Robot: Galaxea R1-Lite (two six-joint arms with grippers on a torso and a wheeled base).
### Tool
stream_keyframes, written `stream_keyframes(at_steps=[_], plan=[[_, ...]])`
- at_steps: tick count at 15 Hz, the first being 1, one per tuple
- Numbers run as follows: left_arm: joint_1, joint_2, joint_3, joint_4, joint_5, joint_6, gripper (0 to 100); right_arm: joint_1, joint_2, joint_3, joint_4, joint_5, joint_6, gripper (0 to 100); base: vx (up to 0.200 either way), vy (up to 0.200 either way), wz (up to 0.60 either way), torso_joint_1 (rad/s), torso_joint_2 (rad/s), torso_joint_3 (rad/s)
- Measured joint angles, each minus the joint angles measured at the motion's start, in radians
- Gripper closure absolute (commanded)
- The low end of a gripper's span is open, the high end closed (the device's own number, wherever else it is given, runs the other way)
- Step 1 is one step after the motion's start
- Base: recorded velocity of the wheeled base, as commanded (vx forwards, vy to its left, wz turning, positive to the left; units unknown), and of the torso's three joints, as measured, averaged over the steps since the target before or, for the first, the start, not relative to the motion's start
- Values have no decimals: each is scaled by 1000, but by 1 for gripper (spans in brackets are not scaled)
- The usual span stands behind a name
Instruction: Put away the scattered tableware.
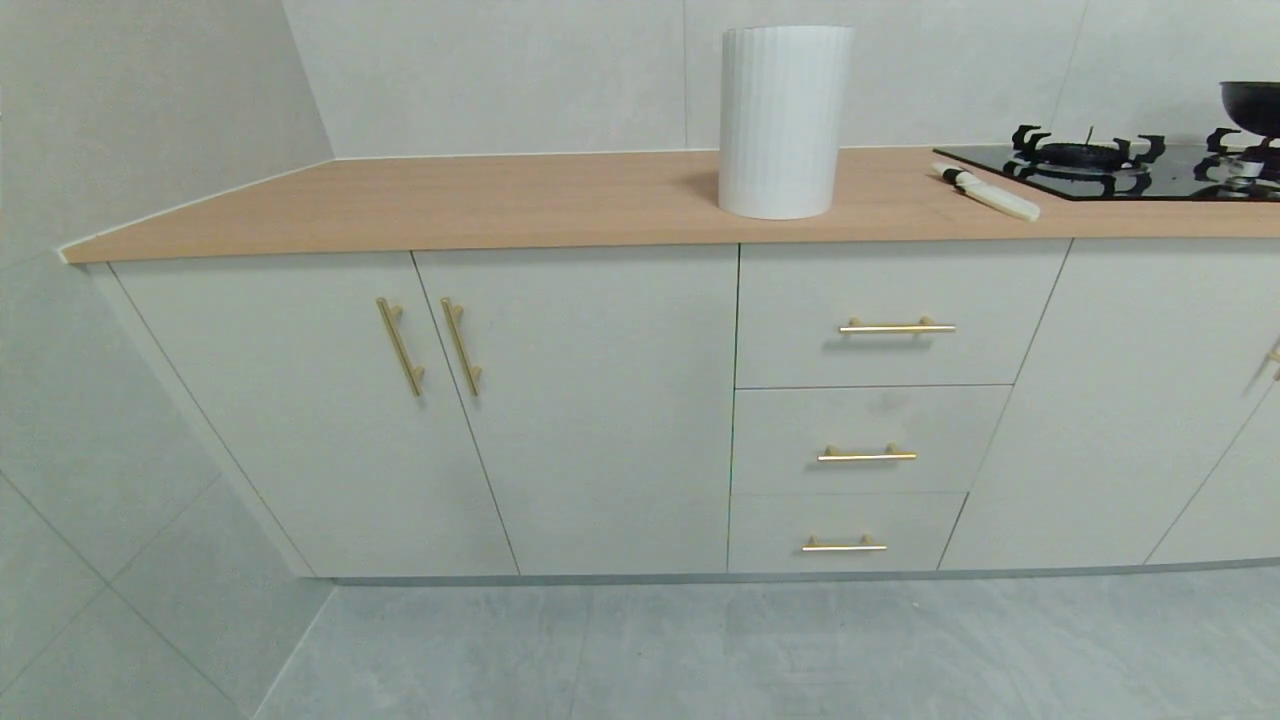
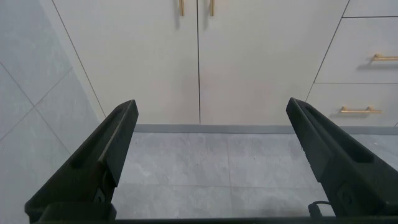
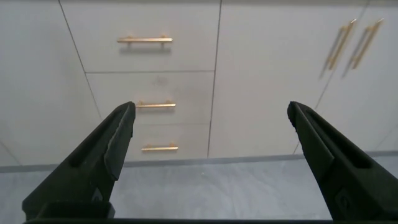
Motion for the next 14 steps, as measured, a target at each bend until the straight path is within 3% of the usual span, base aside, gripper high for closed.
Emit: stream_keyframes(at_steps=[3, 6, 9, 11, 14], plan=[[0, 0, 0, 0, 0, 0, 0, -3, -110, -5, 43, -12, -11, 0, 0, 0, 0, 0, 0, 0], [0, 0, 0, 0, 0, 0, 0, -4, -143, 7, 47, -113, -14, 0, 0, 0, 0, 0, 0, 0], [0, 0, 0, 0, 0, 0, 0, -34, -159, 45, 55, -144, -15, 0, 0, 0, 0, 0, 0, 0], [0, 0, 0, 0, 0, 0, 0, -78, -190, 76, 94, -121, -16, 0, 0, 0, 0, 0, 0, 0], [0, 0, 0, 0, 0, 0, 0, -99, -232, 155, 61, 22, 36, 0, 0, 0, 0, 0, 0, 0]])
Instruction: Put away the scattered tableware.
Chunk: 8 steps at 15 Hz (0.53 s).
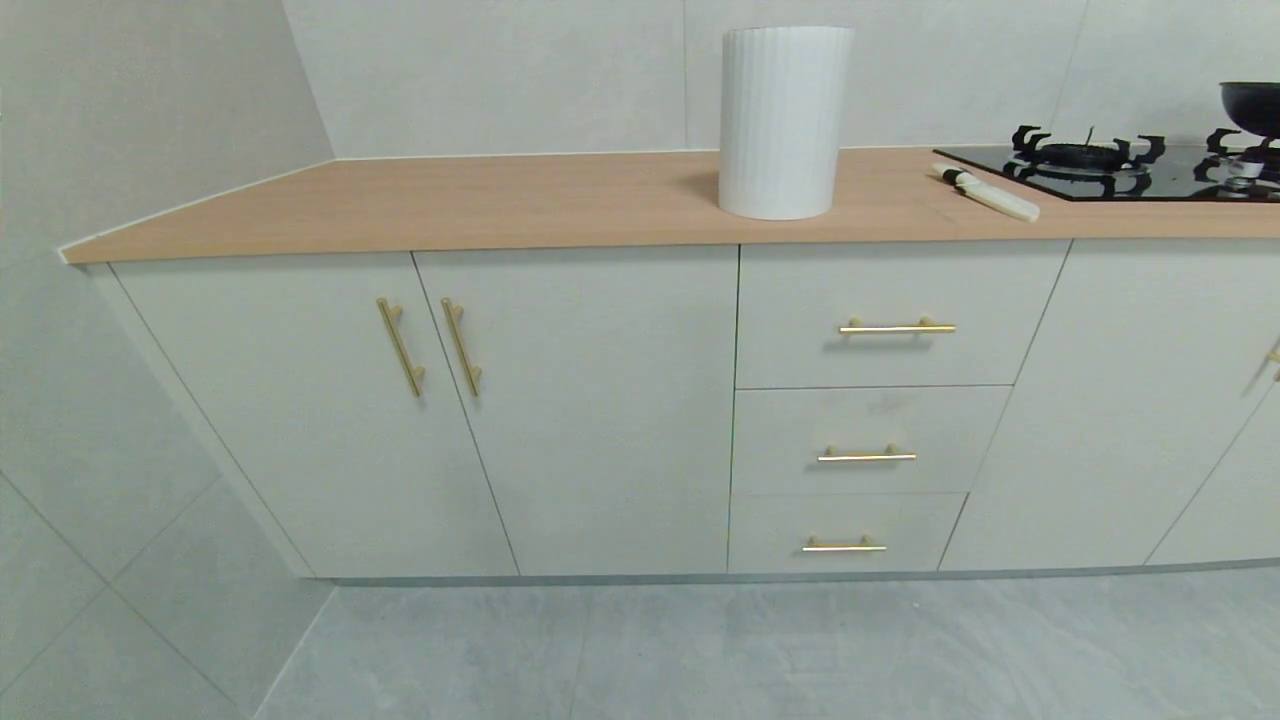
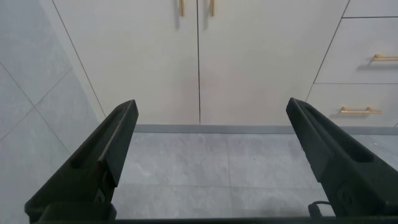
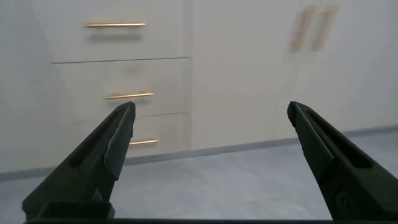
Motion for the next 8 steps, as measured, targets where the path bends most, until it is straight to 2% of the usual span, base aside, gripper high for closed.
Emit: stream_keyframes(at_steps=[4, 8], plan=[[0, 0, 0, 0, 0, 0, 0, -4, -14, 179, -187, 106, 19, 0, 0, 0, 0, 0, 0, 0], [0, 0, 0, 0, 0, 0, 0, -4, -16, 236, -173, 195, 22, 0, 0, 0, 0, 0, 0, 0]])
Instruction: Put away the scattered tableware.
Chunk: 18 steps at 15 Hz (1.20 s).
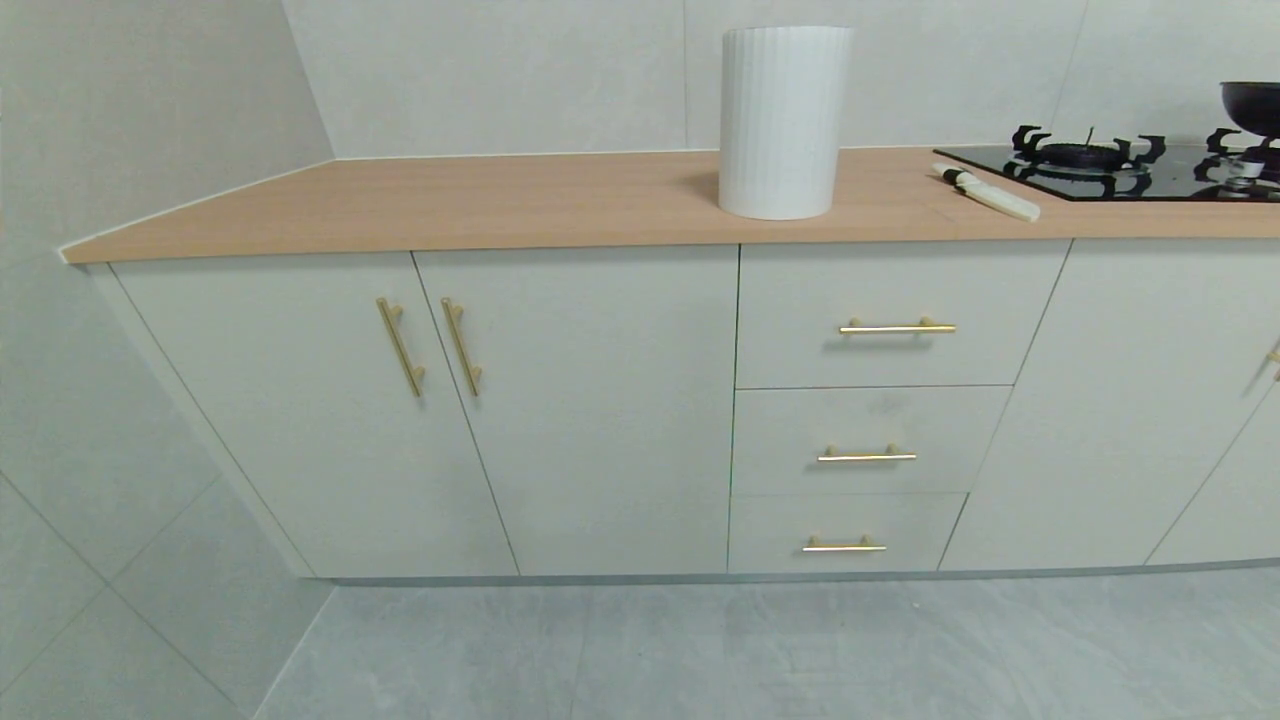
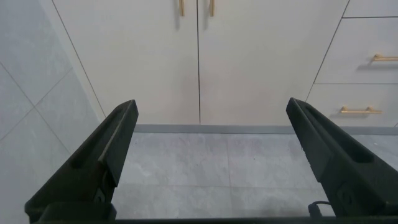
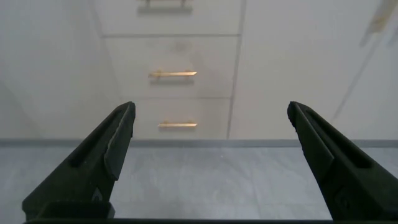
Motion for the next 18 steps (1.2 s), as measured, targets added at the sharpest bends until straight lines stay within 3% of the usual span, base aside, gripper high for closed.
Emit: stream_keyframes(at_steps=[3, 16, 18], plan=[[0, 0, 0, 0, 0, 0, 0, 0, 0, 3, 53, 26, -3, 0, 0, 0, 0, 0, 0, 0], [0, 0, 0, 0, 0, 3, 0, 1, 0, 6, 50, 22, 26, 0, 0, 0, 0, 0, 0, 0], [0, 0, 0, 0, 0, 3, 0, 1, 0, 6, 50, 22, 27, 0, 200, 0, 0, 5, 2, 5]])
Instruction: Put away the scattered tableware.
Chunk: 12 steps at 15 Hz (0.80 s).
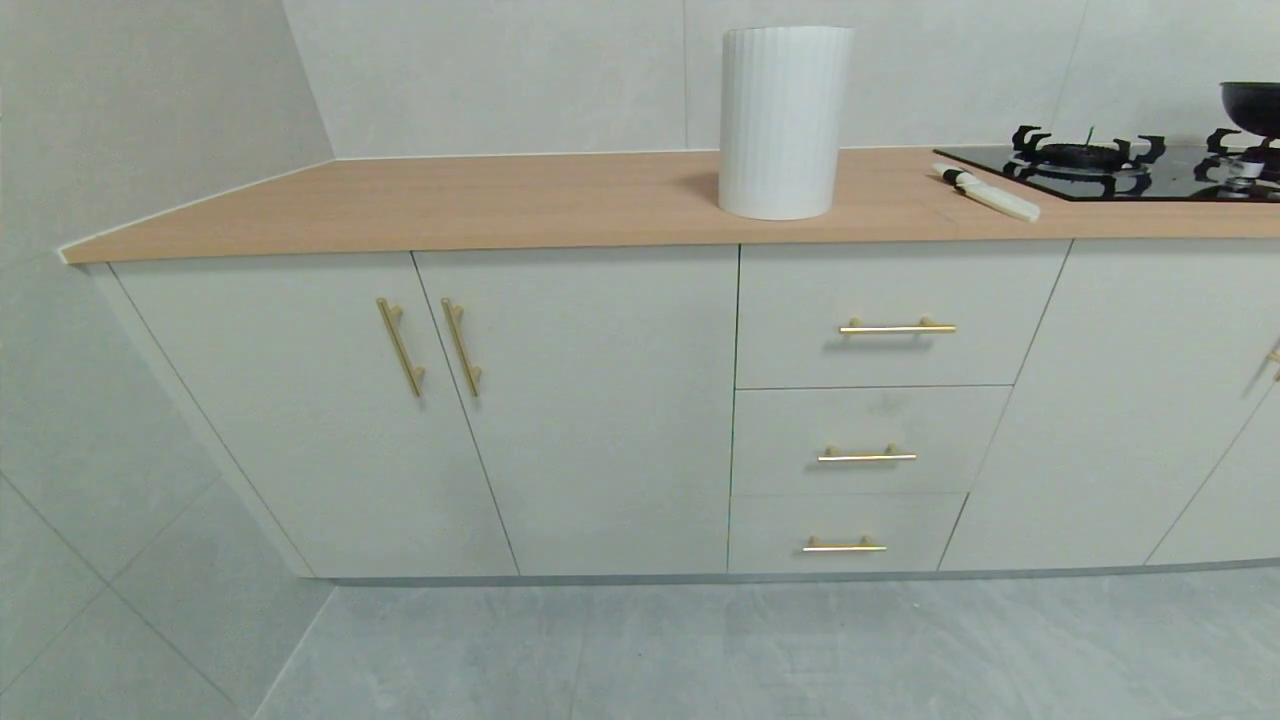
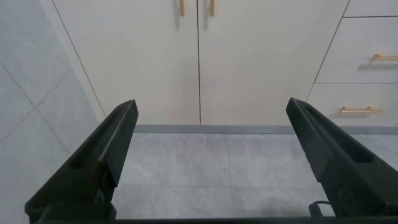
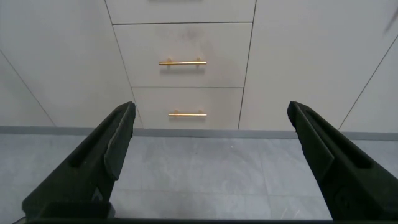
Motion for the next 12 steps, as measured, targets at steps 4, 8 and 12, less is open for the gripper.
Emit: stream_keyframes(at_steps=[4, 8, 12], plan=[[0, 0, 0, 0, 0, -1, 0, 0, 0, 0, 0, 0, 2, 0, 200, 0, 0, 2, -1, -7], [0, 0, 0, 0, 0, -1, 0, 0, 0, 0, 0, -1, 4, 0, 200, 0, 0, 1, 4, 4], [0, 0, 0, 0, 0, -1, 0, 0, 0, 0, 0, 0, 4, 0, 200, 0, 0, 5, -1, 2]])
